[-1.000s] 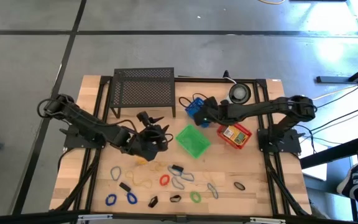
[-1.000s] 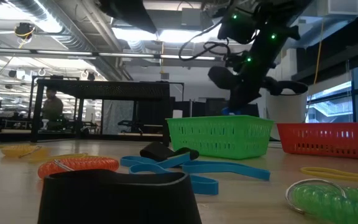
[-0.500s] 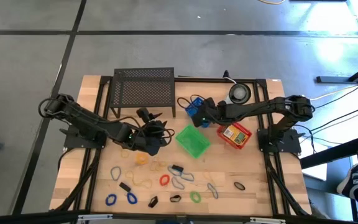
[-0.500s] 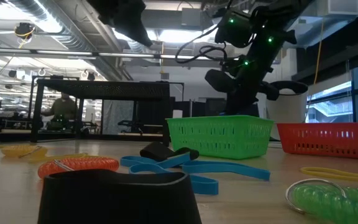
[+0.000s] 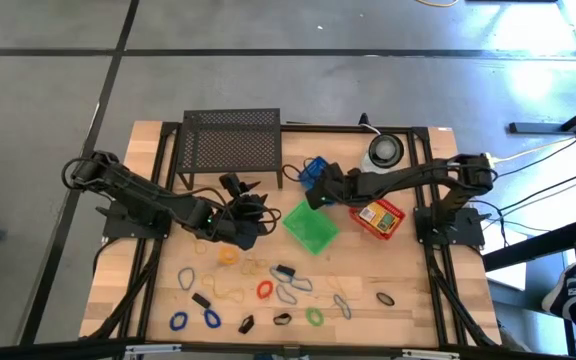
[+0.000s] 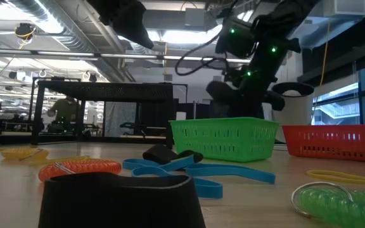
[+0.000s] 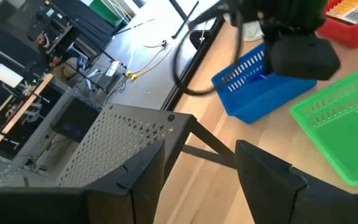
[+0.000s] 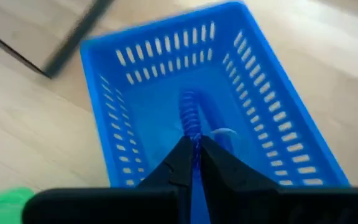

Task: Pick & Place Office Desk Supplies
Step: Put the blue spring keychain into the blue basket, then put the black rubber band into the green basket

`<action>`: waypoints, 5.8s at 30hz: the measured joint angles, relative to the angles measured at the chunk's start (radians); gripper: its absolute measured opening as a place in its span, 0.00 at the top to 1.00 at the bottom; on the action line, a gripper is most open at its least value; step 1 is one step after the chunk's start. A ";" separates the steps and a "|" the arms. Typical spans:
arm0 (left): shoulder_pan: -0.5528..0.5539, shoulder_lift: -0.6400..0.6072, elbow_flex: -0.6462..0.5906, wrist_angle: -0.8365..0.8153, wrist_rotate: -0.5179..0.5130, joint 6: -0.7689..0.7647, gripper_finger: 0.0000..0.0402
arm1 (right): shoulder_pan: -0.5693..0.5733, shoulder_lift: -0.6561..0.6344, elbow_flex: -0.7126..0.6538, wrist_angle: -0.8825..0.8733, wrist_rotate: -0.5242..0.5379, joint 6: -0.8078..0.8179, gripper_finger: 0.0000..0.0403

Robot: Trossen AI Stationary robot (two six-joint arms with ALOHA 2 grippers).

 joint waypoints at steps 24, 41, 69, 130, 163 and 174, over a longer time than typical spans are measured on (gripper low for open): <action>0.003 0.000 0.000 0.004 0.002 -0.036 0.52 | 0.052 -0.056 0.000 -0.016 -0.008 -0.068 0.69; 0.003 0.000 0.000 0.013 0.069 -0.035 0.52 | 0.519 -0.209 0.000 -0.051 -0.188 0.084 0.77; -0.031 0.000 0.000 0.132 0.229 -0.026 0.52 | 0.878 -0.089 0.000 -0.231 -0.703 0.648 0.80; -0.031 0.000 0.000 0.139 0.270 -0.034 0.52 | 0.920 0.041 0.003 -0.338 -0.586 0.898 0.89; -0.031 0.000 0.000 0.142 0.276 -0.010 0.52 | 0.790 -0.185 -0.001 0.112 0.275 0.031 0.99; -0.031 0.000 0.000 0.211 0.344 0.080 0.52 | 0.636 -0.185 0.000 0.265 0.157 -0.195 0.92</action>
